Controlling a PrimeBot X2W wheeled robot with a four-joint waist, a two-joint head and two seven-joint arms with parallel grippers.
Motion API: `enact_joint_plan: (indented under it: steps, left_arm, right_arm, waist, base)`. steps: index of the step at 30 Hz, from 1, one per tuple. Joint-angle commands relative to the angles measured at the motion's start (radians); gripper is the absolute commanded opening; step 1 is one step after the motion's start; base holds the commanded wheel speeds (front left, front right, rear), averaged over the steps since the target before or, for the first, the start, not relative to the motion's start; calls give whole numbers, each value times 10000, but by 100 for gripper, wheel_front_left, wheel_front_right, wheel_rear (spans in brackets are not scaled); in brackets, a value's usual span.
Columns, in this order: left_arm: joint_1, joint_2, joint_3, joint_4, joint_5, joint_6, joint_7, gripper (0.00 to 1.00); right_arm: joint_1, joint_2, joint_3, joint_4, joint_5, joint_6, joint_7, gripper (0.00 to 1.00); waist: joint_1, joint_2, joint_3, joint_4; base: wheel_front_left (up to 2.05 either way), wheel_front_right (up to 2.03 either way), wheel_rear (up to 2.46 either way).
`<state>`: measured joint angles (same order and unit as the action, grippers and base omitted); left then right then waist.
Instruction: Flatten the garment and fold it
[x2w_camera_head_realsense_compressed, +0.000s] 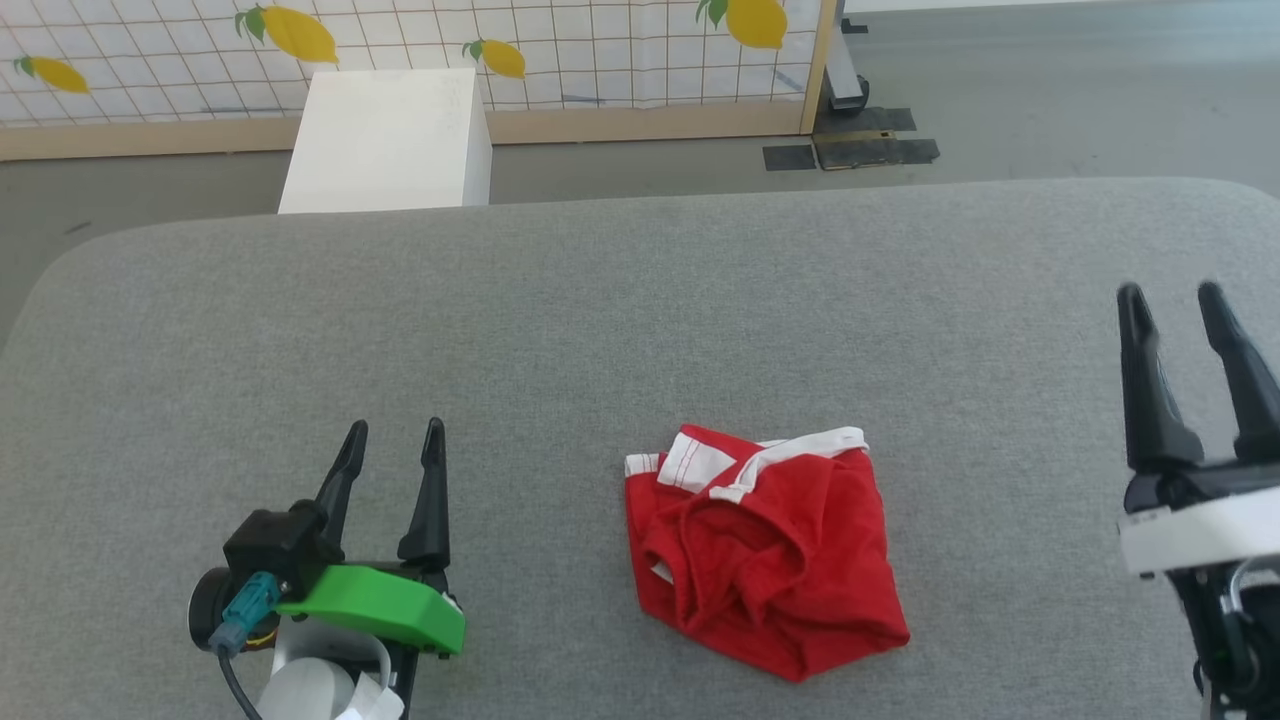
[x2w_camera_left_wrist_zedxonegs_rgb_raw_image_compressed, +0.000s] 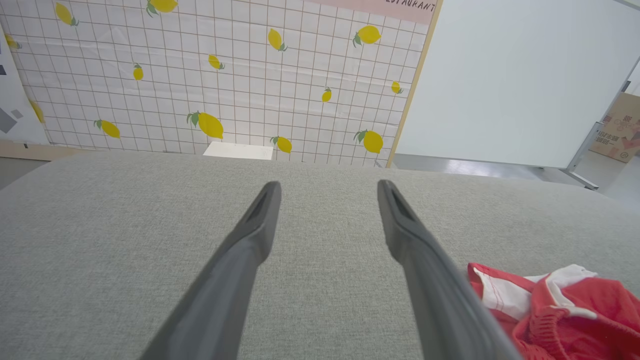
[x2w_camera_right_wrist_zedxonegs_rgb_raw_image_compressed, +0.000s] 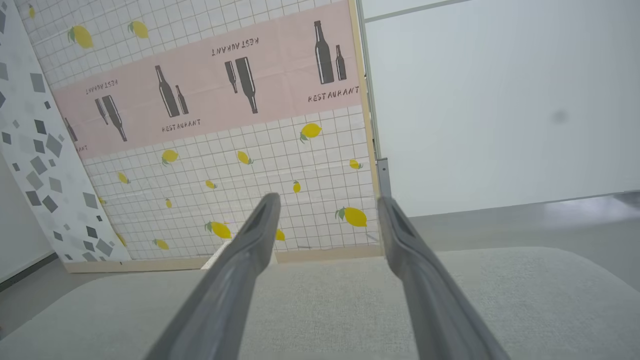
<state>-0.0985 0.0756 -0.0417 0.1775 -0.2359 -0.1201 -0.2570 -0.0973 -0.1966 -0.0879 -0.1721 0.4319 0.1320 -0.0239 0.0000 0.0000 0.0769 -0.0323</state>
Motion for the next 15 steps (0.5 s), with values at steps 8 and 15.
enact_joint_plan:
  steps: [8, 15]
  left_arm:
    - [134, -48, 137, -199, 88, 198, -47, 100]
    - [157, -109, 194, -289, 120, 227, -47, 100]
  right_arm:
    - [762, 226, 3, 1779, -538, -13, -1584, 100]
    - [627, -12, 476, 2946, -551, -13, -965, 100]
  waist:
    - [0, 0, 25, 191]
    - [0, 0, 68, 346]
  base:
    - [0, 0, 0]
    - [0, 0, 0]
